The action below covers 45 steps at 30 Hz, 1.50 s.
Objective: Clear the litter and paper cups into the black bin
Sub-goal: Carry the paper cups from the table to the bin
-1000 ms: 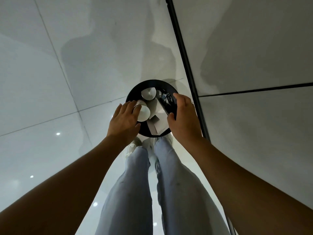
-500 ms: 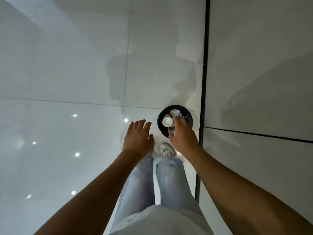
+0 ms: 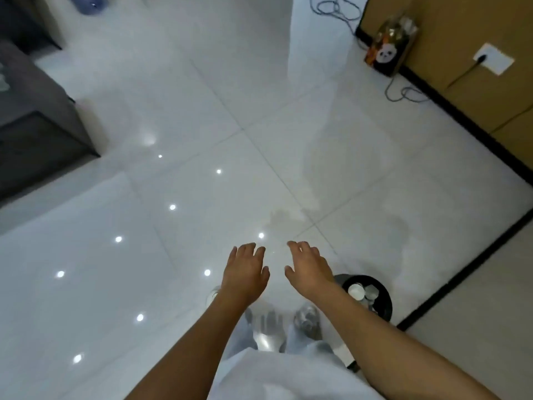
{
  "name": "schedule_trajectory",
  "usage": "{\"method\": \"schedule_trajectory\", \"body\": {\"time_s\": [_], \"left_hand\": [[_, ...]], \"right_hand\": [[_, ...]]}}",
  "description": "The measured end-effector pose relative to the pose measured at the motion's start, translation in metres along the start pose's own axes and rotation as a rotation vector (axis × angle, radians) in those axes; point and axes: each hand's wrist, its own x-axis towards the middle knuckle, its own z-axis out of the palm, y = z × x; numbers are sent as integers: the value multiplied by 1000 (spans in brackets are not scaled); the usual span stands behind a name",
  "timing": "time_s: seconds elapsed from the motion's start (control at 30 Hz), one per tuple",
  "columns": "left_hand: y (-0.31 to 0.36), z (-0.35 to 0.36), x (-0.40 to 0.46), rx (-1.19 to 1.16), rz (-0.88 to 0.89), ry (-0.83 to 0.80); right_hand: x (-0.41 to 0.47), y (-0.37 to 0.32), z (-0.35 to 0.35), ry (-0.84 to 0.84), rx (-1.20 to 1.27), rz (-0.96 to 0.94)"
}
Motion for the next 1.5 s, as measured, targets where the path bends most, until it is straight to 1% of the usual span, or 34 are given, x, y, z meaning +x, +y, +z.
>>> {"method": "schedule_trajectory", "body": {"time_s": [0.17, 0.27, 0.37, 0.53, 0.67, 0.8, 0.93, 1.07, 1.2, 1.37, 1.5], "left_hand": [[-135, -29, -48, -109, -233, 68], [-225, -40, -79, -155, -359, 97], [-302, -49, -115, -203, -465, 126], [-405, -56, -163, -307, -631, 155], [-476, -66, -182, -372, -760, 208], [-551, -82, -181, -414, -861, 225], [-628, -108, -169, -437, -919, 233], [-716, -144, -161, -486, -987, 250], [-799, -170, -174, -523, -1066, 283], [-906, -178, -205, -569, -1161, 323], [-1003, -174, -238, -566, -1178, 327]], "right_hand": [[37, -149, 13, -56, -158, -249], [56, -245, 35, -70, -244, -382], [64, -332, 58, -112, -307, -486], [77, -457, 87, -177, -430, -675], [98, -546, 99, -214, -516, -809], [130, -634, 112, -264, -587, -897], [169, -717, 120, -259, -655, -981], [215, -817, 125, -274, -732, -1067], [241, -920, 136, -272, -771, -1126], [255, -1036, 180, -318, -829, -1158], [260, -1132, 234, -345, -828, -1155]]}}
